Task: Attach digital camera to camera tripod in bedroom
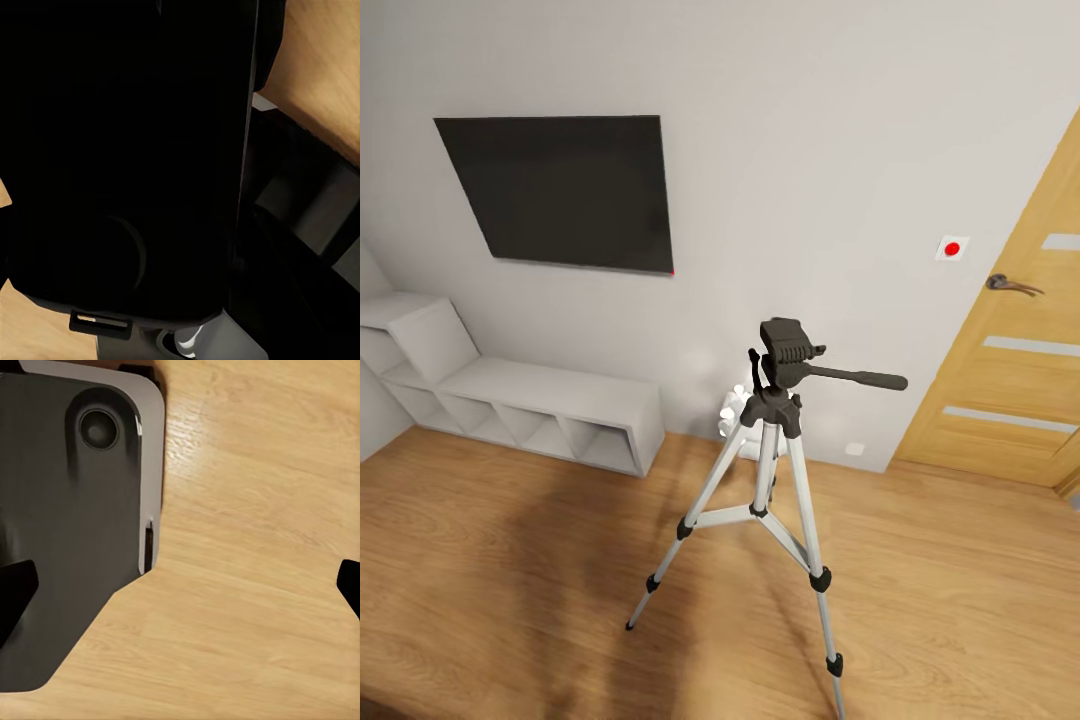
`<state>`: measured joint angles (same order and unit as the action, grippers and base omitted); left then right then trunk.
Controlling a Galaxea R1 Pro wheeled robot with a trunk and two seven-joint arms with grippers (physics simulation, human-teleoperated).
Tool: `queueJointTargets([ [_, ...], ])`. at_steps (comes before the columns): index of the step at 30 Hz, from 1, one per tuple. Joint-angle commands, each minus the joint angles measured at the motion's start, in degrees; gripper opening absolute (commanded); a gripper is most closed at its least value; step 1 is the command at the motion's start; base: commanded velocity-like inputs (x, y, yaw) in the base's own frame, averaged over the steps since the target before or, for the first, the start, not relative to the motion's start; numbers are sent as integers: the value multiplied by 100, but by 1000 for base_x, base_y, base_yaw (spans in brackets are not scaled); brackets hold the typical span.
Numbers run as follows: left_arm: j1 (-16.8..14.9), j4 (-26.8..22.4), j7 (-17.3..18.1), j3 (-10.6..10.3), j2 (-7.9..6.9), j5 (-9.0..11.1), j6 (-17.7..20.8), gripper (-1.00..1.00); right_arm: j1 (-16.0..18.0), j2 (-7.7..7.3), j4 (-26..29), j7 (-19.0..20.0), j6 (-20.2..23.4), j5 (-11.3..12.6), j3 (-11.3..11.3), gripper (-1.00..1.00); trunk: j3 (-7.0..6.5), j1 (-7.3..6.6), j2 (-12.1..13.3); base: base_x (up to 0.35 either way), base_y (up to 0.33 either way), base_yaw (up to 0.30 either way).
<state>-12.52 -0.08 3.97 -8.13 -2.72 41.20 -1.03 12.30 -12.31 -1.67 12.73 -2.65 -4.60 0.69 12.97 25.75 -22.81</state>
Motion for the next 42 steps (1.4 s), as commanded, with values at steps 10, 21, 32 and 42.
queueJointTargets([
  [10, -5, 8, 34, -48, 2, 54, -4, -100, 9, 10, 3, -86, -38, -39, -16, 100, 10, 3, -10, 0, 0, 0],
  [21, -5, 8, 34, -56, 16, 46, -9, -100, 9, 26, 18, -192, -26, -84, 5, 100, 10, 3, -10, -121, 0, 0],
  [32, -5, 8, 34, -57, 10, 46, -9, -100, 9, 27, 18, -200, -43, -86, 15, 100, 10, 3, -10, -55, 0, 0],
  [42, -5, 8, 34, -57, 12, 47, -11, -100, 9, 27, 18, -196, -38, -74, 19, 100, 10, 3, -10, -3, -12, 0],
])
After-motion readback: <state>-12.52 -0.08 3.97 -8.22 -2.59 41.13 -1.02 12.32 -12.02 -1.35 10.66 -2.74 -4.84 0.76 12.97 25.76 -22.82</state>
